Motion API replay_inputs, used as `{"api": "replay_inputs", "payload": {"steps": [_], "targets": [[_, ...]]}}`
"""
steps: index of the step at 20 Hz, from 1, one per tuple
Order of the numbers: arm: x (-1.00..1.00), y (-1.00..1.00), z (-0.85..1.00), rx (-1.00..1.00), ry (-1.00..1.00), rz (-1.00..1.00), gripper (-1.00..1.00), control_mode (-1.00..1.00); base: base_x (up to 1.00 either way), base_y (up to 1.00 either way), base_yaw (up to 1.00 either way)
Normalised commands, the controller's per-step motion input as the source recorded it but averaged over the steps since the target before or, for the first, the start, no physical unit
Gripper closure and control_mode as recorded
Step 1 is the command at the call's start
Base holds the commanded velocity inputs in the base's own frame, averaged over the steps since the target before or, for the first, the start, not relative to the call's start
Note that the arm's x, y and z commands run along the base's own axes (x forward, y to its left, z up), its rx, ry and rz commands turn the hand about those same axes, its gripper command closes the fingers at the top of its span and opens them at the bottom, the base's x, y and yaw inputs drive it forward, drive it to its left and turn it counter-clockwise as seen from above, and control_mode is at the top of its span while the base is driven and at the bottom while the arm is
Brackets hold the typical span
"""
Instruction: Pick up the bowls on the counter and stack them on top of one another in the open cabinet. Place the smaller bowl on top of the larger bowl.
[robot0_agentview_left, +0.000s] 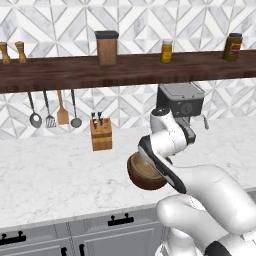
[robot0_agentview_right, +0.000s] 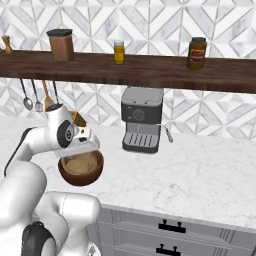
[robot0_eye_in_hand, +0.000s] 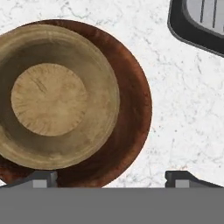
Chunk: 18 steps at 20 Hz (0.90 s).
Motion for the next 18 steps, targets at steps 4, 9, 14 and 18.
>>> {"api": "replay_inputs", "payload": {"steps": [4, 9, 14, 18], "targets": [[-0.01, -0.6, -0.21, 0.46, 0.0, -0.28, -1.0, -1.0, 0.0, 0.0, 0.0], [-0.05, -0.16, -0.26, 0.44, -0.07, -0.34, -1.0, -1.0, 0.0, 0.0, 0.0], [0.07, 0.0, -0.02, 0.11, 0.01, -0.11, -1.0, -1.0, 0.0, 0.0, 0.0], [0.1, 0.11, -0.2, -0.04, 0.1, 0.0, -1.0, -1.0, 0.0, 0.0, 0.0]]}}
